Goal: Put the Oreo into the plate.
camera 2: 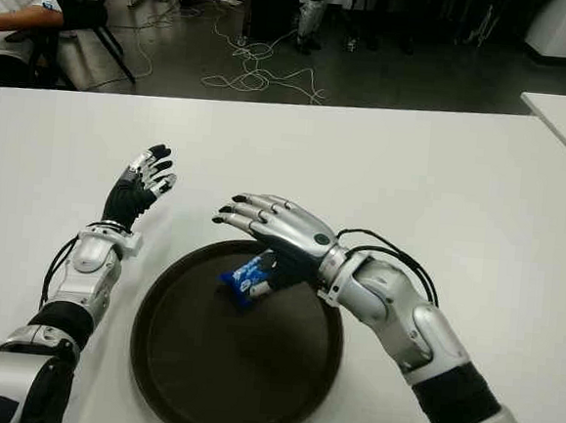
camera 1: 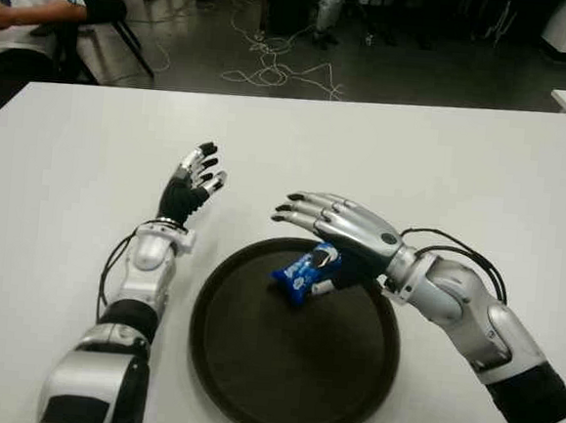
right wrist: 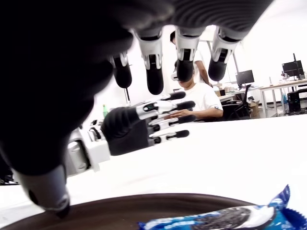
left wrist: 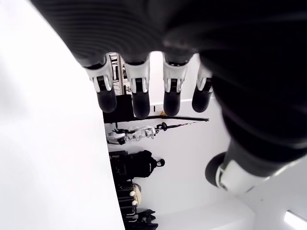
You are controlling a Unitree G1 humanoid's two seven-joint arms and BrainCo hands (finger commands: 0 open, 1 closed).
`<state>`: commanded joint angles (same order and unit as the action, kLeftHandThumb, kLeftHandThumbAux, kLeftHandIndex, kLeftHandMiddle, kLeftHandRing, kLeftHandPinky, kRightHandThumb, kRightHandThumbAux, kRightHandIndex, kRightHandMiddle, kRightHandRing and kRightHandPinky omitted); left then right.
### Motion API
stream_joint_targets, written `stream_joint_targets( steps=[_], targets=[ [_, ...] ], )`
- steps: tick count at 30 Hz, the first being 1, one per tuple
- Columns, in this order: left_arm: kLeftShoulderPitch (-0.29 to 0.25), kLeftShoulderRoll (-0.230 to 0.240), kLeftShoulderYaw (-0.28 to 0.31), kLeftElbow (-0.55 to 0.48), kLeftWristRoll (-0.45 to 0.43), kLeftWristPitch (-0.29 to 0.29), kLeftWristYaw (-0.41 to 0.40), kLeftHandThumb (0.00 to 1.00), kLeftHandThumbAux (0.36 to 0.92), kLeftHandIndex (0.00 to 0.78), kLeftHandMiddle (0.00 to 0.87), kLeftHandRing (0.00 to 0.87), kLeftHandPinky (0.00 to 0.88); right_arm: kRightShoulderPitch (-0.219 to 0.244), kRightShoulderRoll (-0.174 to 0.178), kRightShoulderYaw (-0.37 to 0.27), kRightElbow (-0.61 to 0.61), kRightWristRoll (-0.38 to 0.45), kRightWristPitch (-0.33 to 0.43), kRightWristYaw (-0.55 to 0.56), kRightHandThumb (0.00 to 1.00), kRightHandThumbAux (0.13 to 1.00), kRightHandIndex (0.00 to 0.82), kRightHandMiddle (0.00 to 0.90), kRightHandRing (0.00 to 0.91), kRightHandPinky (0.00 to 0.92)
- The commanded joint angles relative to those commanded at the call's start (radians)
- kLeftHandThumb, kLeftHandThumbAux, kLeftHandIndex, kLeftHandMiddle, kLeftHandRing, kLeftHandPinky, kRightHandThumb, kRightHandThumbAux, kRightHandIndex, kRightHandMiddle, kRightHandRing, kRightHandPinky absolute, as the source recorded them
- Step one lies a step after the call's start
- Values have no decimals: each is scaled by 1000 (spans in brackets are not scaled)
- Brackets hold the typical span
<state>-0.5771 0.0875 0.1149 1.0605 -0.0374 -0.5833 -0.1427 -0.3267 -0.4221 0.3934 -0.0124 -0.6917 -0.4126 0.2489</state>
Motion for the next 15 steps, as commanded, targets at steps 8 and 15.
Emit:
stream_joint_targets(
  steps=[8,15],
  targets=[
    [3,-4,3,-2,1,-10,4,80,668,57,120,81,59,-4,-2,-4,-4,0,23,19,0,697,0,0,0,0],
    [6,-8,4,-7,4,-11,11,86,672,56,122,82,58,-10,-10,-21,12,18,13,7,0,682,0,0,0,0]
  ],
)
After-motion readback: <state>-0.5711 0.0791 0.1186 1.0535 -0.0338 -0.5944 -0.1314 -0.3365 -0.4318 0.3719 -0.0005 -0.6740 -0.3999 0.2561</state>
